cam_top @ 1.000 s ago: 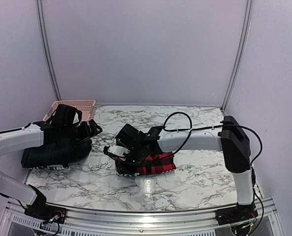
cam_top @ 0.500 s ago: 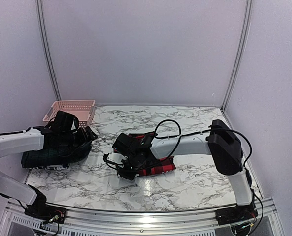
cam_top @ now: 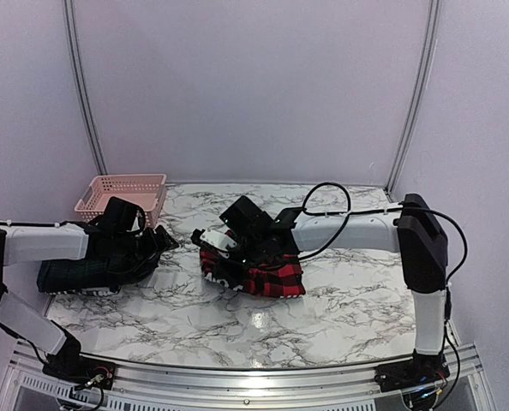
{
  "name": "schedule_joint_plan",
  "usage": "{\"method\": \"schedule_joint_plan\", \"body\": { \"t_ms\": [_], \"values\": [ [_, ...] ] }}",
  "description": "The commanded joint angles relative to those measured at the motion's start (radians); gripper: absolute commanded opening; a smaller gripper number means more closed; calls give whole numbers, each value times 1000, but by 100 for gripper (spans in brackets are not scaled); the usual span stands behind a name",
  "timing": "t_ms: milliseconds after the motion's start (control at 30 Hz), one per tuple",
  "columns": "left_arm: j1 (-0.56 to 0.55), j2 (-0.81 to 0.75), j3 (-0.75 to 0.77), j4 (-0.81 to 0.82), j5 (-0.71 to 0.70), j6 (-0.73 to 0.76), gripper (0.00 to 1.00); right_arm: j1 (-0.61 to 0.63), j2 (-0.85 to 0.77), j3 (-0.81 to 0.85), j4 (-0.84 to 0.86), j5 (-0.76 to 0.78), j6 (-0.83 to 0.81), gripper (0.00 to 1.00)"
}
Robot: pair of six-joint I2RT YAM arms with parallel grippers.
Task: Fold and stack the mixed laundry pile
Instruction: Pick up the square-folded T-shirt from the center of the board, then pass from the right arm to the left
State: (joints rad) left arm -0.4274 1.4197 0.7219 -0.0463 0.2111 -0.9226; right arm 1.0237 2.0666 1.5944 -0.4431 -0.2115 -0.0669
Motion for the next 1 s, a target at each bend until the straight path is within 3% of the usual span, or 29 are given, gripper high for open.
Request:
{"method": "schedule_joint_plan", "body": {
  "t_ms": [0, 100, 700, 833, 967],
  "values": [
    [-19, 30, 50, 102, 39, -103, 95, -15, -39, -8, 80, -44, 10, 0],
    [-46, 76, 56, 175, 61, -166, 99, -20, -41, 0, 97, -47, 16, 0],
    [-173, 409, 207, 322, 139, -291, 99, -19, -40, 32, 125, -35, 46, 0],
    [-174, 468, 197, 434, 178, -325, 94, -16, -37, 43, 125, -32, 48, 0],
    [-179, 537, 208, 535, 230, -349, 82, -9, -33, 45, 123, -27, 48, 0]
  ]
}}
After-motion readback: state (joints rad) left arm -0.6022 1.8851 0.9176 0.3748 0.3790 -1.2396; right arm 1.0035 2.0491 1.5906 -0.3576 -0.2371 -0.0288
